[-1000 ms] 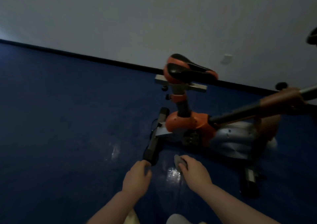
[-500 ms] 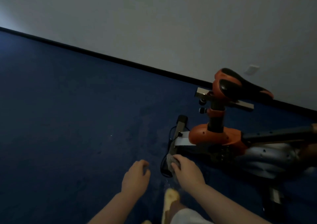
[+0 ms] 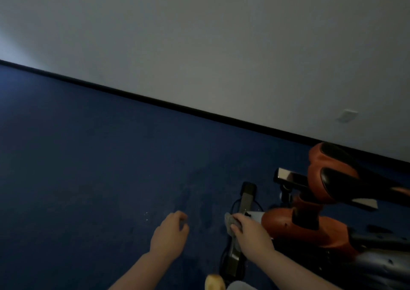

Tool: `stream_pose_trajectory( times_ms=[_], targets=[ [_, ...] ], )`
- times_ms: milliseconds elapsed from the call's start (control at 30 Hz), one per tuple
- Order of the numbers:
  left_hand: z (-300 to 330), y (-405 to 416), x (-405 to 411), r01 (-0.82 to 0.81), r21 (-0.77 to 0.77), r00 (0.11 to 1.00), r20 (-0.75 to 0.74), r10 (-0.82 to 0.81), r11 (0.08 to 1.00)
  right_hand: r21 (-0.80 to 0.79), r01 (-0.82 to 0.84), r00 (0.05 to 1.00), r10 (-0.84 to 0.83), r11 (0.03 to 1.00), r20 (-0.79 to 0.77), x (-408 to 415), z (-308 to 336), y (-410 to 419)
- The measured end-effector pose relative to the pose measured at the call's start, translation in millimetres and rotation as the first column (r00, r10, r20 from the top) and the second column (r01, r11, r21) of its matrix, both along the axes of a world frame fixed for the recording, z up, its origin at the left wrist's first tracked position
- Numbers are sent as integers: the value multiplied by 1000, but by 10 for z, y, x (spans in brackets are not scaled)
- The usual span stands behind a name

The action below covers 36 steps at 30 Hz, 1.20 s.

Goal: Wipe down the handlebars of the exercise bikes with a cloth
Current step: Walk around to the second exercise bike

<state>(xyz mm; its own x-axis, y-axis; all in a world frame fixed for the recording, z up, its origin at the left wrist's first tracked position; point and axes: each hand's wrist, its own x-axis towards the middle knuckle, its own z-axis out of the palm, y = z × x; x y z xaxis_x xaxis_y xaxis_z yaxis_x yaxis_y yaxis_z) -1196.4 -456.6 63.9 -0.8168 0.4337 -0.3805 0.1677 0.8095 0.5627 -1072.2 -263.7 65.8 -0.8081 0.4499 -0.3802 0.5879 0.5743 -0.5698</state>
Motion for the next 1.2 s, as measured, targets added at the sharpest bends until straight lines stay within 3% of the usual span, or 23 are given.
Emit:
stream_pose_trajectory(
  times_ms=[167,333,567,733,833,1067,1200],
  targets=[
    [0,434,-407,20,87,997,67,-26,996,-12,42,999,-42,999,21,-562,38,282],
    [-106,800,-1192,73,65,990,116,-80,995,-4,111,994,-111,994,23,-1272,-22,571],
    [-81,1447,-2699,284,15,956,75,-284,959,-19,371,928,-371,928,24,-2263,-40,946],
    [-61,2140,-3499,430,-8,902,54,-429,903,-40,569,822,-569,821,1,-2733,28,1277],
    [-41,2678,-3590,522,22,850,64,-522,853,-36,666,745,-667,745,-4,-2764,76,1559],
    [-25,4025,-3421,759,101,638,89,-765,644,-19,827,560,-827,561,-50,-2634,83,2425],
    [70,4785,-3441,835,63,544,62,-837,547,-45,888,455,-888,458,-66,-2543,120,3005]
  ],
)
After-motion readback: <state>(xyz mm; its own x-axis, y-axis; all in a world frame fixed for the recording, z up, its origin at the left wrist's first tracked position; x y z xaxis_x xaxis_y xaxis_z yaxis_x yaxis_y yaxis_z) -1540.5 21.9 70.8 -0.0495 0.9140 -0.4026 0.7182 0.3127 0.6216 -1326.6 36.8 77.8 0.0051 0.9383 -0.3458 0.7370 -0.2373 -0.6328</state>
